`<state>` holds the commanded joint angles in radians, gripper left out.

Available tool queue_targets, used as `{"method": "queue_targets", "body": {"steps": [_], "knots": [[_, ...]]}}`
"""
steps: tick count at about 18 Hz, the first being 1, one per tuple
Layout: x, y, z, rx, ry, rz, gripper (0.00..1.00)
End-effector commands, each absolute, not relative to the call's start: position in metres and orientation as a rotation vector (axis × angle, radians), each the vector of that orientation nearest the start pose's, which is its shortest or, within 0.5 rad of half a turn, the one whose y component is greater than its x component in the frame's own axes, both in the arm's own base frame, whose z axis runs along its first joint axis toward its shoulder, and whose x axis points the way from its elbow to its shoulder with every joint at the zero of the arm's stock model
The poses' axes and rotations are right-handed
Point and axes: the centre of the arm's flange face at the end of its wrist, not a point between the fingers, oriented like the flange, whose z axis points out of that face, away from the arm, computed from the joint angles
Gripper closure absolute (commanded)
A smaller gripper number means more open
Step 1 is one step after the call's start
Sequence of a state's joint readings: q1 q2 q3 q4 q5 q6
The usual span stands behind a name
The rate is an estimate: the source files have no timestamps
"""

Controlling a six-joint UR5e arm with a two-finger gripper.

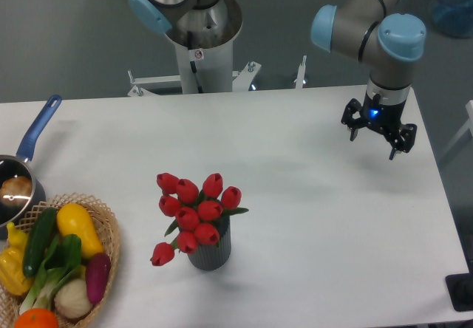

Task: Pick up the flowers from the vase
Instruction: 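Move the open gripper over to the red tulips in the grey vase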

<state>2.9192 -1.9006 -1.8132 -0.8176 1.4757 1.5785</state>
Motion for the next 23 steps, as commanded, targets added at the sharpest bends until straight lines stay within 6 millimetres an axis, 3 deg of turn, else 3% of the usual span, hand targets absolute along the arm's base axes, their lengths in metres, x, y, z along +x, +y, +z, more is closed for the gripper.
{"method": "queue_targets", "body": {"steps": [6, 10, 12, 15, 16, 21, 23], "knots": [[-0.530, 0.273, 0.274, -2.991, 0.364, 0.254, 0.00], [-0.494, 0.264, 0.261, -3.001, 0.366, 0.184, 0.00], [-0.472, 0.266, 0.242, -3.001, 0.375, 0.112, 0.00], [-0.455, 0.290, 0.248, -2.983, 0.324, 0.103, 0.00], [-0.453, 0.300, 0.258, -2.947, 0.320, 0.122, 0.00], [-0.422, 0.353, 0.287, -2.586, 0.282, 0.003, 0.00], [-0.413, 0.364, 0.294, -2.499, 0.299, -0.028, 0.00]]}}
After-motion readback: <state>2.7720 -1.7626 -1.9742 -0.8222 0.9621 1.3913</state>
